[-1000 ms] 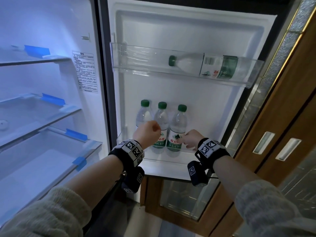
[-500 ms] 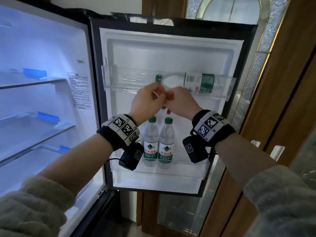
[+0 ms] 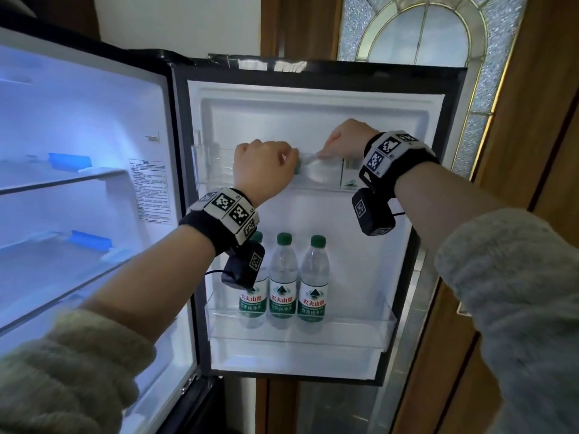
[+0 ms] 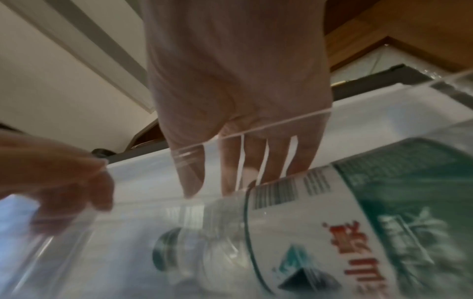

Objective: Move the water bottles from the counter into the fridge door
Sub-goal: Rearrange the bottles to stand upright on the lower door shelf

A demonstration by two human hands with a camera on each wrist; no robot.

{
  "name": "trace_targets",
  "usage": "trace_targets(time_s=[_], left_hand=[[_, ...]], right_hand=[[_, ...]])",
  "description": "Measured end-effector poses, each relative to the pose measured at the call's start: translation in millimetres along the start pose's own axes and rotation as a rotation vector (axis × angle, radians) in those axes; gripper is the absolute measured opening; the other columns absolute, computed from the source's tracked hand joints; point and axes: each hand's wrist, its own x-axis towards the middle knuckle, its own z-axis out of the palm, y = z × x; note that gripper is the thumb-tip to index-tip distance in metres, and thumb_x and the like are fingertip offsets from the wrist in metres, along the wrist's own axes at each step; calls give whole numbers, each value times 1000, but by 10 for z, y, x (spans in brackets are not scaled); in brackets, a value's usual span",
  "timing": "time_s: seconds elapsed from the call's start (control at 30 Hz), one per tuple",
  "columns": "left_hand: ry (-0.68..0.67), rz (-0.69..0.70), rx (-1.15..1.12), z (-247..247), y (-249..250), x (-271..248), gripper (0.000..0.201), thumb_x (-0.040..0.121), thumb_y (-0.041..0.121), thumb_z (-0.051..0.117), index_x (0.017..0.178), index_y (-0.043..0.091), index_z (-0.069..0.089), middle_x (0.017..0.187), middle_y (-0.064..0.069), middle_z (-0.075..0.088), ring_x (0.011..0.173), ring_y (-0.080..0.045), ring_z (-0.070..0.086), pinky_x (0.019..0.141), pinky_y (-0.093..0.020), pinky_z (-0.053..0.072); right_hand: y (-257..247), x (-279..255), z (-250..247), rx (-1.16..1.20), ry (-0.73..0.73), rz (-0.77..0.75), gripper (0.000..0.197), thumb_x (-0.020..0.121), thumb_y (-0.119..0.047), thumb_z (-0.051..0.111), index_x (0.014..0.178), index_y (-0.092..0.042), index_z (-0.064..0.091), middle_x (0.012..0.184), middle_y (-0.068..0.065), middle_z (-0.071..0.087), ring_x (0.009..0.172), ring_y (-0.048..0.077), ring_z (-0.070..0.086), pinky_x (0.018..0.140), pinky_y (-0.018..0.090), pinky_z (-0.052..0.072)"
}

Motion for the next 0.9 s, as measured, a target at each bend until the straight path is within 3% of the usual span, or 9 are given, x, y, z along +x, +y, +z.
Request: trace_targets(time_s=[0.1, 0.27, 0.37, 0.5, 0.57, 0.63, 0.73, 0.8, 0.9], left_hand=[[10, 30, 45, 44, -1, 10, 33, 97, 32, 36, 69, 21, 49, 68, 5, 50, 73, -23, 42, 84, -34, 31], [51, 27, 39, 104, -21, 27, 33, 96, 29, 37, 66, 18, 44, 64, 5, 45, 71, -24, 41, 81, -34, 32], [44, 0, 27, 125, -3, 40, 33, 95, 29, 37, 65, 17, 43, 61, 5, 40, 72, -25, 40, 83, -33, 30], [35, -2, 45, 142, 8, 35, 32, 96, 29, 35, 70, 17, 50, 69, 3, 50, 76, -24, 41, 86, -32, 30], [34, 14, 57, 141, 7, 36, 35, 96, 28, 35, 79, 12, 61, 75, -1, 58, 79, -26, 46, 85, -32, 28], [46, 28, 68, 144, 5, 41, 37, 96, 28, 34, 87, 13, 66, 81, -2, 64, 83, -28, 51, 84, -31, 27], [55, 44, 90, 150, 0, 35, 36, 96, 26, 34, 86, 13, 65, 78, -2, 61, 79, -27, 47, 81, -31, 25], [54, 53, 98, 148, -9, 29, 35, 97, 26, 34, 85, 13, 64, 77, -2, 59, 80, -29, 49, 81, -32, 26], [42, 57, 87, 123, -6, 22, 34, 98, 26, 34, 90, 12, 64, 84, -4, 64, 88, -31, 53, 85, -34, 28]], right_hand=[[-67, 96, -21, -36, -97, 86, 49, 68, -41, 83, 103, -9, 69, 108, 7, 69, 99, 29, 63, 92, 37, 50], [-79, 203, -81, -123, -219, 165, 32, 44, -32, 91, 65, -17, 73, 83, 6, 70, 76, 28, 66, 74, 34, 54], [-66, 199, -78, -168, -255, 163, 23, 56, -22, 88, 45, -13, 70, 59, 1, 68, 68, 23, 61, 68, 27, 50], [-90, 194, 12, -219, -295, 106, 20, 79, -16, 73, 93, -12, 60, 80, 10, 54, 95, 28, 45, 87, 40, 40], [-84, 208, -26, -248, -364, 134, 28, 63, -21, 83, 80, -5, 69, 69, 9, 61, 87, 27, 55, 89, 40, 47], [-99, 206, -72, -230, -419, 197, 16, 49, -19, 87, 51, -9, 74, 52, 4, 67, 59, 21, 63, 77, 31, 52], [-44, 140, -77, -166, -338, 162, 35, 63, -11, 82, 33, -17, 65, 43, -1, 60, 32, 11, 52, 49, 16, 46], [12, 113, -52, -108, -201, 112, 30, 60, -17, 84, 37, -20, 64, 45, -4, 58, 34, 10, 51, 35, 10, 37], [-37, 80, -30, -138, -67, 141, 33, 41, -38, 85, 59, -15, 70, 73, 4, 71, 59, 24, 63, 52, 22, 47]])
